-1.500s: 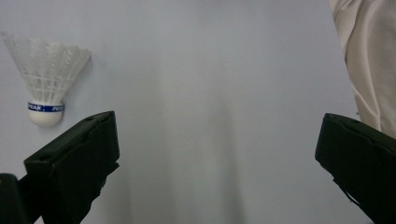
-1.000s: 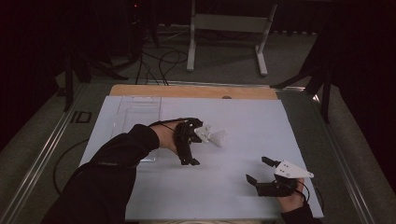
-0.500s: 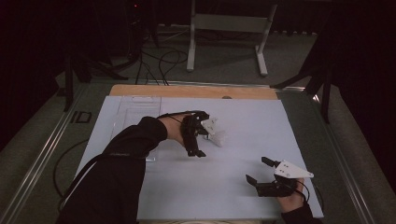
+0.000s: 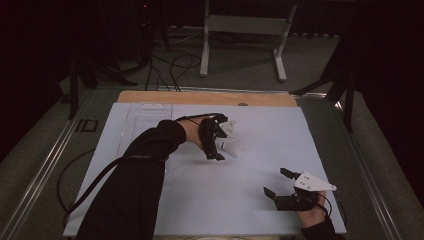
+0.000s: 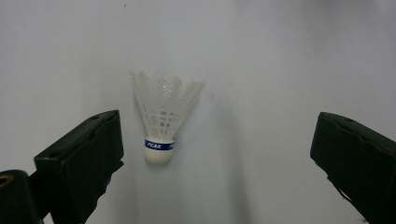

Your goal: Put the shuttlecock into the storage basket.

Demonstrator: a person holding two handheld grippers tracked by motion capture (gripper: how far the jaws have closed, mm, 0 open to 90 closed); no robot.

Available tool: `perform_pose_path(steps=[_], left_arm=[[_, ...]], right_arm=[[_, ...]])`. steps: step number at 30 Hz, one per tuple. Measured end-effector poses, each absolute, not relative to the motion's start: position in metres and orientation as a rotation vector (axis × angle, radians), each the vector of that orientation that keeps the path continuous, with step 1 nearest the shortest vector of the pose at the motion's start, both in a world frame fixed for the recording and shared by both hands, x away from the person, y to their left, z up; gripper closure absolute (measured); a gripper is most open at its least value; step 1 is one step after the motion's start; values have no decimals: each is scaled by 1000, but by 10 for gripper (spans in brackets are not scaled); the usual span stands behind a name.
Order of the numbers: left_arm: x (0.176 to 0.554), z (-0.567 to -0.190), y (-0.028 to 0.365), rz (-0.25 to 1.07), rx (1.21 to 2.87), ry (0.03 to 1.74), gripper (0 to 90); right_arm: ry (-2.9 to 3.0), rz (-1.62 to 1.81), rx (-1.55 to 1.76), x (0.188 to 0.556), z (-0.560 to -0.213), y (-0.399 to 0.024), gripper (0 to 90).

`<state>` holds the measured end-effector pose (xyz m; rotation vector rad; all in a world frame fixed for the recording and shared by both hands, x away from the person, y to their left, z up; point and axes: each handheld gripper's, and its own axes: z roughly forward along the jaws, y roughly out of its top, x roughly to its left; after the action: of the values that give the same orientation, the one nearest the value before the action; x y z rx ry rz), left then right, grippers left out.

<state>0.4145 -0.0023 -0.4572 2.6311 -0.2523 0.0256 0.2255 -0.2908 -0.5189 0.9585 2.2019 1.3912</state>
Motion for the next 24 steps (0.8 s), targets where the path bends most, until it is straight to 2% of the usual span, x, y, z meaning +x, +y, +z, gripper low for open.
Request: perform_pose_path(steps=[9,16,24], left_arm=[[426,-481,-4,58,2689,-224,73],[434,-495,-5,93,2727,-249,153],[441,-509,-6,77,2732,-272,254]], right_arm=[[2198,1399,964,225,-519,-291,84],[2204,1399,966,226,-520,-291,84],[2211,1397,968,226,-521,-291,84]])
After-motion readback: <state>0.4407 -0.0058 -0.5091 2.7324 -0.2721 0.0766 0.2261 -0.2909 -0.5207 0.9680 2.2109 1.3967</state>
